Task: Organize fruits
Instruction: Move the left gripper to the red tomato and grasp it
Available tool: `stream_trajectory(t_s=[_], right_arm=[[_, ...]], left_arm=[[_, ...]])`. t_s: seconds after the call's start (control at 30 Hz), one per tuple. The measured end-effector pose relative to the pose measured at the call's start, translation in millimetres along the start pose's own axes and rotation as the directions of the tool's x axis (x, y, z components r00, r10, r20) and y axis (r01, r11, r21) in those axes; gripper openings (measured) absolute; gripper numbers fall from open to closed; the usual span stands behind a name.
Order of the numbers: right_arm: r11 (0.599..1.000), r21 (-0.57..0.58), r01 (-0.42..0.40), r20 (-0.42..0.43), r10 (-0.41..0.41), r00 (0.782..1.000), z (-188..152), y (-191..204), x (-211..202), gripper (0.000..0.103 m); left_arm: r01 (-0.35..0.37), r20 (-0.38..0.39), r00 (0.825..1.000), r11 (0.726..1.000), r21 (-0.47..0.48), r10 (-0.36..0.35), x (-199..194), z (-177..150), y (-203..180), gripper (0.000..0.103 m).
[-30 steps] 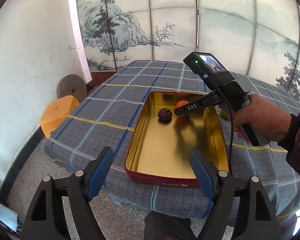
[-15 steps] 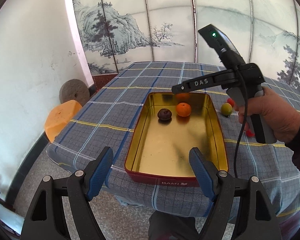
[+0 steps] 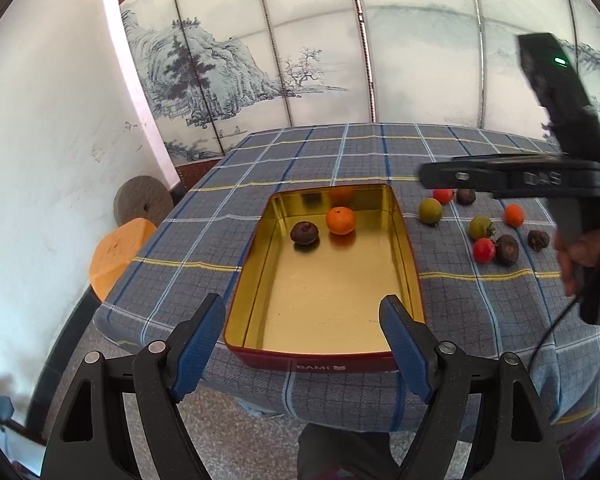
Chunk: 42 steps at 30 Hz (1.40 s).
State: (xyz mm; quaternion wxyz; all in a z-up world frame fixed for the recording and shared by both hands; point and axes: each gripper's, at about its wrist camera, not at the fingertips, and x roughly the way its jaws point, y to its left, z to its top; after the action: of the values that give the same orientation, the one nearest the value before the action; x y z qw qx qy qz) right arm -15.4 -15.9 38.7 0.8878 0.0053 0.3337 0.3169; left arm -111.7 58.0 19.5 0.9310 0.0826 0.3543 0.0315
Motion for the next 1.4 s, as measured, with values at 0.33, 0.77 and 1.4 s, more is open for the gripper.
stream_trajectory(t_s=[0.33, 0.77, 1.4], right_arm=[[0.939, 0.129, 0.32, -0.009, -0.322, 0.947, -98.8, -99.3, -112.6, 0.079], [0.866, 0.289, 0.409, -0.026, -0.42, 0.907, -176.9, -178.7, -167.8, 0.079], [0.882, 0.36, 0.305, 0.029, -0.338, 0.941, -180.7, -188.5, -176.1, 0.087]], left_arm=[[0.195, -0.032, 0.981, 0.972, 0.134, -0.193, -1.9, 10.9, -56.7, 0.08], [0.429, -0.16, 0.902, 0.873, 0.233, -0.4, 72.0, 52.6, -153.0, 0.08], [0.54, -0.344, 0.827, 0.798, 0.267, -0.445, 141.2, 58.3, -176.0, 0.056]])
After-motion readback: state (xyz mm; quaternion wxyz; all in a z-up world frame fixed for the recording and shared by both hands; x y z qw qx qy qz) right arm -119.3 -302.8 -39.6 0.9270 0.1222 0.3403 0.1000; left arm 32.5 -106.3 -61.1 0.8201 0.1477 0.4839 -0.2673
